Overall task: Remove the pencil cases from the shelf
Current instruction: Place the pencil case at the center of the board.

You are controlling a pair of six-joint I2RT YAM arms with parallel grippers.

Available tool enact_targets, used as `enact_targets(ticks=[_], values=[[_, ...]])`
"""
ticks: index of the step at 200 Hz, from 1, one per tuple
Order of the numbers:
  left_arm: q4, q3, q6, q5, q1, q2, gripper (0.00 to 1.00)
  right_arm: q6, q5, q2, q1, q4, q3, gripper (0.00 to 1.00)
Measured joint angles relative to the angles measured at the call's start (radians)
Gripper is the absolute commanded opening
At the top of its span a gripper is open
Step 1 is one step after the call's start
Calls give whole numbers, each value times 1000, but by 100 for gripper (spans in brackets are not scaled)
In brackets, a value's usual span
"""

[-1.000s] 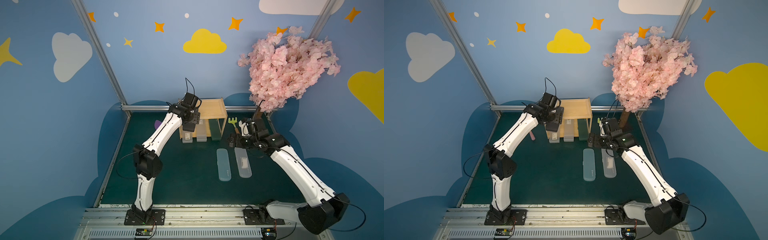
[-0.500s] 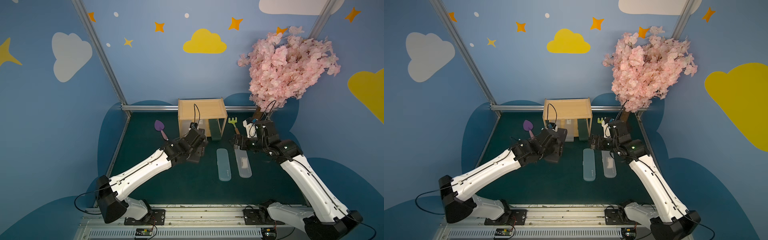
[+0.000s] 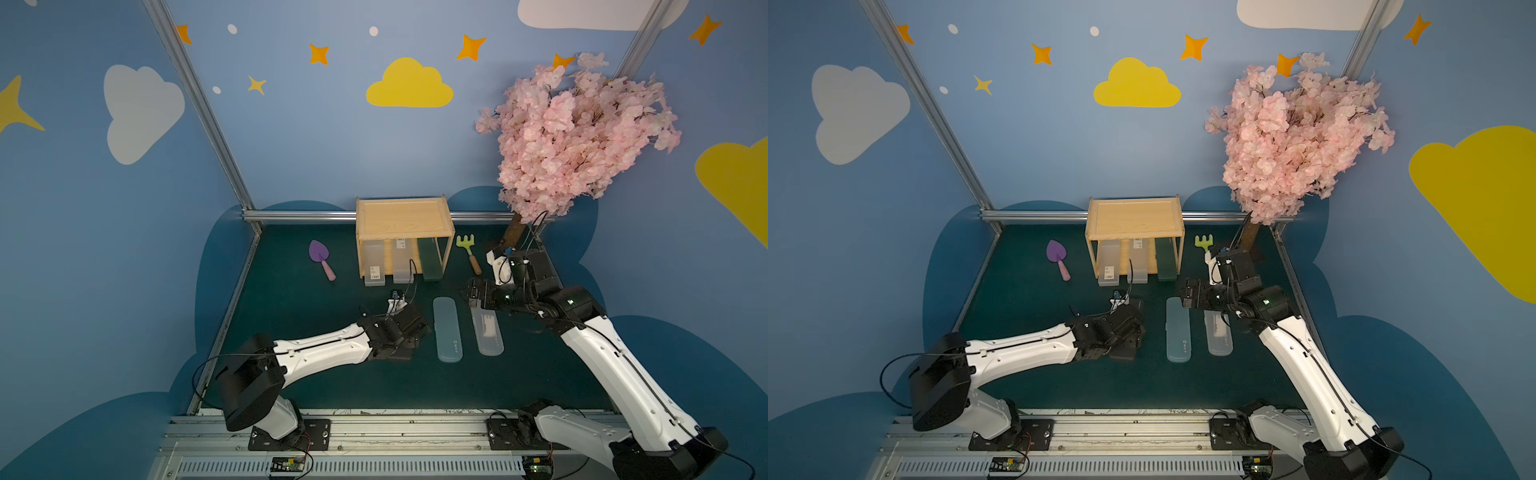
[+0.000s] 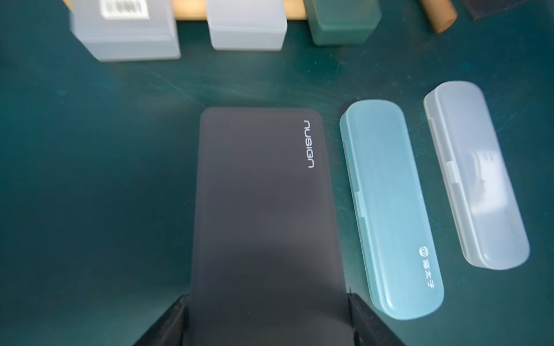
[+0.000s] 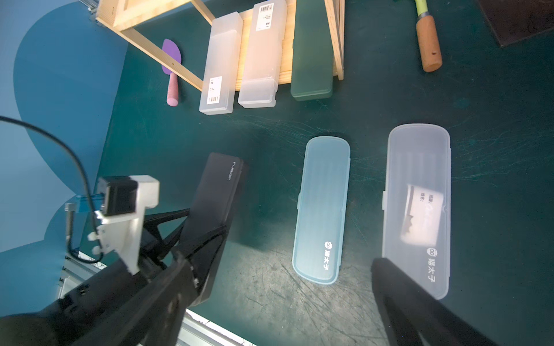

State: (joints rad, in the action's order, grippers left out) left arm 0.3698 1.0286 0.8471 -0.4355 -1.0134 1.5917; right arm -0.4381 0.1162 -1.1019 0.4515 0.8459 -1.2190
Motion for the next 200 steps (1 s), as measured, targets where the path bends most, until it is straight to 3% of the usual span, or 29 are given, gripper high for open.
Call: enact_targets(ticks=[93, 200], values=[[-119, 48, 76, 100, 0, 254, 79, -8, 6, -39, -32, 3, 14, 98], [-147, 160, 35, 142, 5, 342, 81, 6, 28, -53, -98, 5, 34, 98]])
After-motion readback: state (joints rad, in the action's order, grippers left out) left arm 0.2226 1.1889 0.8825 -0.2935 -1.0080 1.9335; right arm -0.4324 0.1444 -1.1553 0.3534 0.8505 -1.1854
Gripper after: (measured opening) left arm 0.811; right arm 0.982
